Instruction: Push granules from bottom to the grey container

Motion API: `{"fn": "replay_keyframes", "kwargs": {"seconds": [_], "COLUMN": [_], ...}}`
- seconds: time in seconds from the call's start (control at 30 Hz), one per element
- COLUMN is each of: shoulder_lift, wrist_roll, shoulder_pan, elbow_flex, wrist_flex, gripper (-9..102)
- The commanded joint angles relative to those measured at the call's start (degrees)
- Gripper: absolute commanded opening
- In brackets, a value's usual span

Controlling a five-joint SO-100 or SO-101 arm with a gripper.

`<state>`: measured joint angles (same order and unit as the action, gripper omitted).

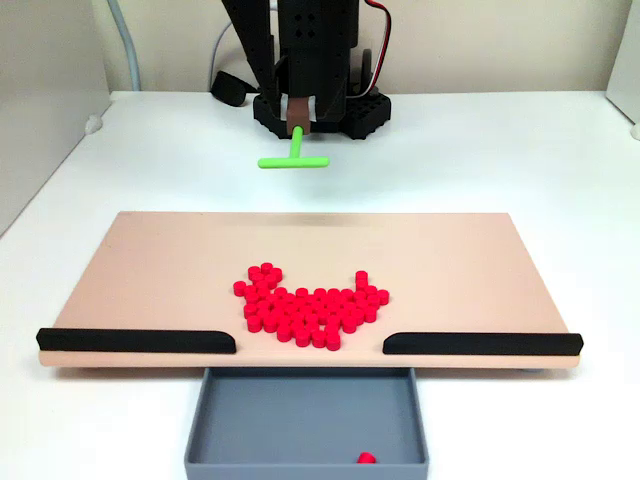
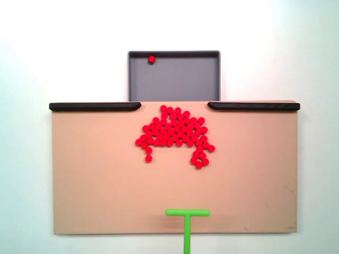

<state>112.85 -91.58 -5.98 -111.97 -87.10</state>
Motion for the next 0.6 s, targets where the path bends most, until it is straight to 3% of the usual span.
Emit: {"fn": "replay_keyframes", "kwargs": {"seconds": [0.0, 0.27, 0.57], "shoulder_lift": [-0.3, -0.6, 0.4], "wrist_roll": [-1.1, -1.8, -2.0], "shoulder_pan": [-0.9, -1.6, -2.0], "elbow_flex": [0.5, -0.1, -7.0], "wrist_flex": [0.4, 0.6, 9.8], "gripper": [0, 0, 0]}}
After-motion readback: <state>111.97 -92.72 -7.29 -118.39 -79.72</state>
